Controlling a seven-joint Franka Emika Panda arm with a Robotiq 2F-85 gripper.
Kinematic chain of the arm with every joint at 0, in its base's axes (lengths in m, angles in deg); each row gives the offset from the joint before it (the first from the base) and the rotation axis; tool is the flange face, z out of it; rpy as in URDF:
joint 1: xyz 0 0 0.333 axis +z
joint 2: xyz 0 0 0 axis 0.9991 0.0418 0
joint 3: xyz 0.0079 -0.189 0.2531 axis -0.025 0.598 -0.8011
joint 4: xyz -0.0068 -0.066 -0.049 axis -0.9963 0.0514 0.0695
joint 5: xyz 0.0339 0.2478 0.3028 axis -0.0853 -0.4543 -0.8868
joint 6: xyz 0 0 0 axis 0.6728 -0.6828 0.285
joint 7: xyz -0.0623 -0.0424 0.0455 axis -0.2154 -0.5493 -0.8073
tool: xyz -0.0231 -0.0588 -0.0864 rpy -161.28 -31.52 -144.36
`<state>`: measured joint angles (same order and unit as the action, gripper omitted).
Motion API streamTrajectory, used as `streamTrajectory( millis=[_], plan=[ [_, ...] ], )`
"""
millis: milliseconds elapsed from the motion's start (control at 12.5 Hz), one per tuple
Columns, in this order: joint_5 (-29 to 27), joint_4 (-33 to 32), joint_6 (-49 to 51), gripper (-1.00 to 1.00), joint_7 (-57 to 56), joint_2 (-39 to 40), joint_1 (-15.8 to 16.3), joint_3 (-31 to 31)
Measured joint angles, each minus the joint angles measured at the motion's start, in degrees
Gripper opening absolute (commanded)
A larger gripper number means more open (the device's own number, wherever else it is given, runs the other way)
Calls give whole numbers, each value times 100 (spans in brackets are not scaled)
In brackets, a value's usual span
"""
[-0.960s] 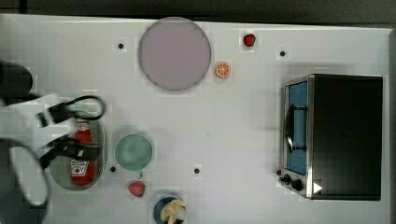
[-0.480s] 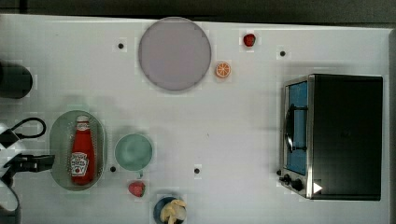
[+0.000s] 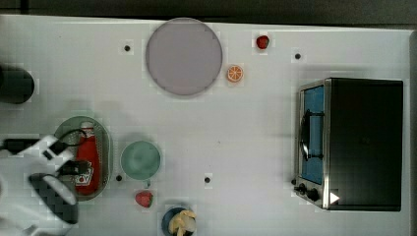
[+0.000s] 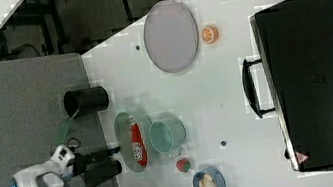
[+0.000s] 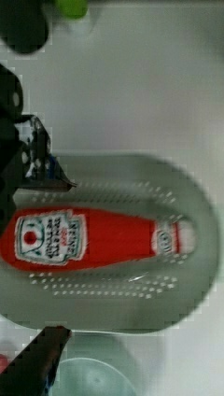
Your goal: Pick ketchup from strainer and place it on the table
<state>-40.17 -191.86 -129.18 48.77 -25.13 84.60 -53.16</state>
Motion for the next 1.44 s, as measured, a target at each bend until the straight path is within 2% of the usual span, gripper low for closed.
streamTrajectory(
  millis=[240,800,960,1040,1280,1440],
  plan=[
    [149,-224,-529,100,296,790,10,0],
    [1535,-179,-1217,100,1110,1875,221,353],
    [1841,22,-1200,100,1207,2121,238,434],
    [1859,145,-1206,91,1279,2267,287,498],
    [1903,313,-1256,21,1434,2513,451,747],
    [1992,313,-1284,21,1560,2496,502,792]
  ],
)
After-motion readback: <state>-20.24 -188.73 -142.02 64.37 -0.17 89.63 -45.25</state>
